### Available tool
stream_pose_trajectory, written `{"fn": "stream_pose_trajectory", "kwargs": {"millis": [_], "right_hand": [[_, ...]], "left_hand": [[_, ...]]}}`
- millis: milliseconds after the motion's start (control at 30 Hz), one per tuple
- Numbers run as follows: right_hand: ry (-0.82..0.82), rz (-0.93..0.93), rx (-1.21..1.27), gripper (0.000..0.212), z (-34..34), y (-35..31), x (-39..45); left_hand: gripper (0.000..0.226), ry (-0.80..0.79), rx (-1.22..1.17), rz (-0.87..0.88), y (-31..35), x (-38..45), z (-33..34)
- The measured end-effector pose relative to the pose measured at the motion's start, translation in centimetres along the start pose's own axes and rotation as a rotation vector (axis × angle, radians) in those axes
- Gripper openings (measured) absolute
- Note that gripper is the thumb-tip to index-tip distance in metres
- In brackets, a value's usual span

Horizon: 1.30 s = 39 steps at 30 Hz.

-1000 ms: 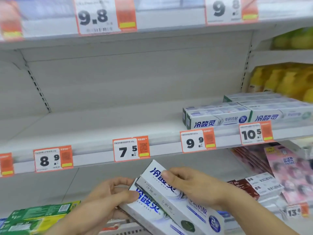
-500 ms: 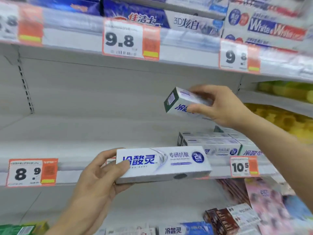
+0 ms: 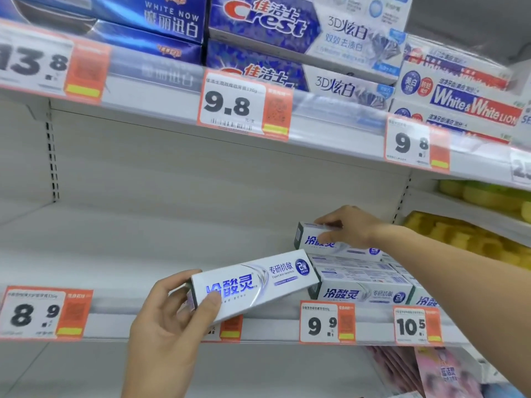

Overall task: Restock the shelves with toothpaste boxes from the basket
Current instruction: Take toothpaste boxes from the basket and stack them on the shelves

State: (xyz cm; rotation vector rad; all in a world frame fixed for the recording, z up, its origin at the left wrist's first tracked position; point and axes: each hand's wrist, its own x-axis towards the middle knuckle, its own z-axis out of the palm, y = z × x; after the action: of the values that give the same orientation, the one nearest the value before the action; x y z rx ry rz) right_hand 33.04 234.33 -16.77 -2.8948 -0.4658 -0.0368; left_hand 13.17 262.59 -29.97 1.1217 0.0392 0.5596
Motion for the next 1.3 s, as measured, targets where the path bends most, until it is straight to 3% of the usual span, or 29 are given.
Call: {"fn": "stream_pose_trajectory", "kwargs": {"millis": [100,333,467,567,633,700,767,833,900,1000,1133,1233,1300], "right_hand": [[0.033,-0.004,0.017,0.056,0.1,0.1,0.5],[-0.196,0.054,-0.037,0.055,1.4,1.1,0.8],[-0.200,0.024,-0.040,0.053,1.7,1.2,0.8],[-0.055,-0.014,0.435,0.058,0.6,-0.2,-0.3],[-0.167,-0.048,0.767,0.056,-0.7,-1.1,-1.2],[-0.233,-0.101,0.783,0.051,-1.4,-1.1,-1.8],[-0.129,-0.119,0.714,0.046,-1.6,-0.1,-1.6],[0.099,-0.117,0.645,0.043,-1.6,1.6,-0.8],[0.265,-0.123,0.561,0.046,-1.5,3.4,0.1],[0.297,-0.114,0.476,0.050,-0.3,5.2,1.8],[0.189,-0.034,0.363,0.048,1.2,7.4,3.2],[0.031,0.015,0.271,0.047,1.4,9.3,2.7],[-0.023,0.042,0.252,0.046,1.7,10.2,2.0]], "left_hand": [[0.033,0.019,-0.004,0.022,0.0,0.1,0.5],[0.034,-0.018,-0.006,0.081,-0.3,0.9,1.4],[0.039,-0.070,0.000,0.148,0.3,1.7,2.8],[0.035,-0.142,0.043,0.194,1.1,3.0,4.9],[0.033,-0.208,0.085,0.232,1.4,4.3,6.7],[0.033,-0.271,0.166,0.278,1.3,6.1,8.8],[0.034,-0.322,0.281,0.326,0.6,8.5,10.7],[0.038,-0.339,0.446,0.353,-0.7,11.0,12.2],[0.052,-0.378,0.581,0.312,-2.1,12.8,13.6],[0.076,-0.509,0.688,0.078,-3.8,13.2,15.8],[0.068,-0.580,0.650,-0.164,-7.0,11.8,17.5],[0.090,-0.695,0.747,-0.230,-9.5,11.7,17.4],[0.092,-0.753,0.802,-0.252,-10.3,12.1,17.2]]}}
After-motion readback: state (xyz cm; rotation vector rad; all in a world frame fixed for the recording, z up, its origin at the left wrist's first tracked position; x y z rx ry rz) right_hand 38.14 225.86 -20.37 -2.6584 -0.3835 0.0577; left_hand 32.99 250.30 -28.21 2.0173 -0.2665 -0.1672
